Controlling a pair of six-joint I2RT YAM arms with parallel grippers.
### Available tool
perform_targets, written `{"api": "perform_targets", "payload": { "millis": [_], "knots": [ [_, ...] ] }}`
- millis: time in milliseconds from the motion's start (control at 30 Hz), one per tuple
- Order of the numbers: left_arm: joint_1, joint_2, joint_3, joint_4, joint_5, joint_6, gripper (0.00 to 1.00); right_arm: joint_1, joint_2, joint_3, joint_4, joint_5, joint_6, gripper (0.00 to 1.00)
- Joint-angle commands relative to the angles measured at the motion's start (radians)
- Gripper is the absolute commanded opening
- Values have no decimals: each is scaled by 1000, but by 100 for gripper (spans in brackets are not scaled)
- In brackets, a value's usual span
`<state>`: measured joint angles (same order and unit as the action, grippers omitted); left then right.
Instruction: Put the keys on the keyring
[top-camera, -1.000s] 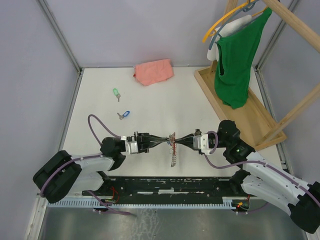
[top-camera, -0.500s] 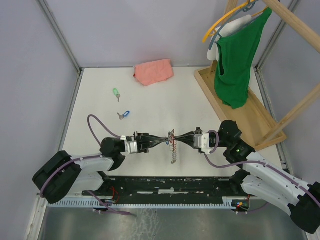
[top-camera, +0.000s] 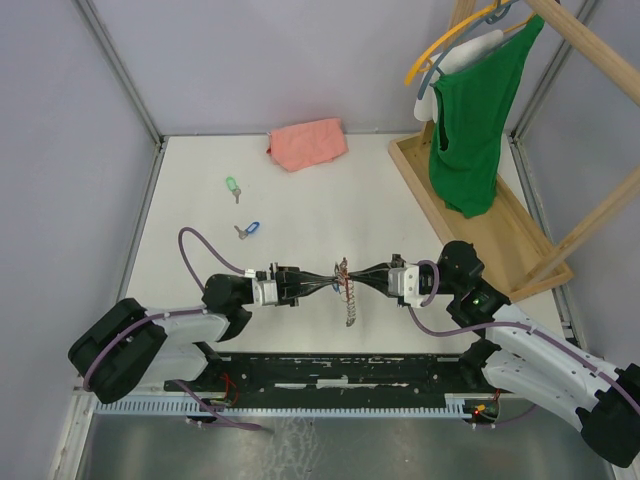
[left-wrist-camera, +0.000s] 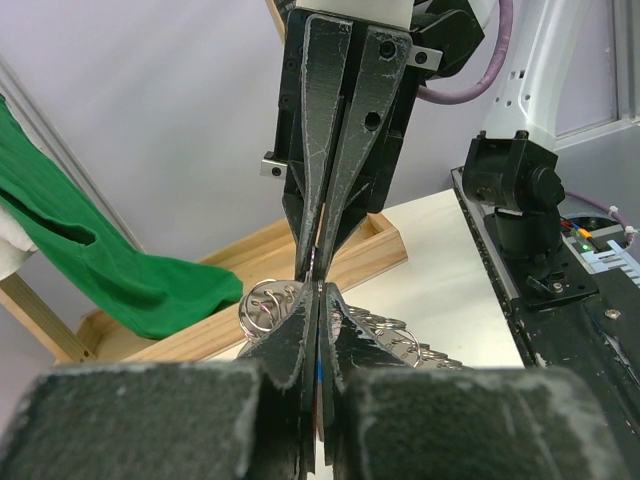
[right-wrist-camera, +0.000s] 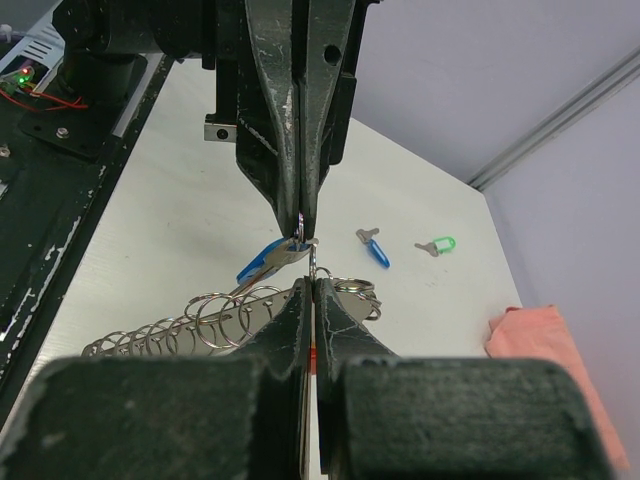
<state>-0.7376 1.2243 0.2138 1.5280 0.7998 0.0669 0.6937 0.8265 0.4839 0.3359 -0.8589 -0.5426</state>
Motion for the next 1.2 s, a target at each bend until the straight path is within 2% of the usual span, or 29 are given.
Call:
{"api": "perform_targets", "payload": {
  "millis": [0,1167],
  "knots": [
    [-6,0,14,146,7,-20,3,3,-10,19,10,-5,-5,1],
    [-17,7,22,146,6,-7,3,3,-13,30,-13,-41,-9,1]
  ]
}}
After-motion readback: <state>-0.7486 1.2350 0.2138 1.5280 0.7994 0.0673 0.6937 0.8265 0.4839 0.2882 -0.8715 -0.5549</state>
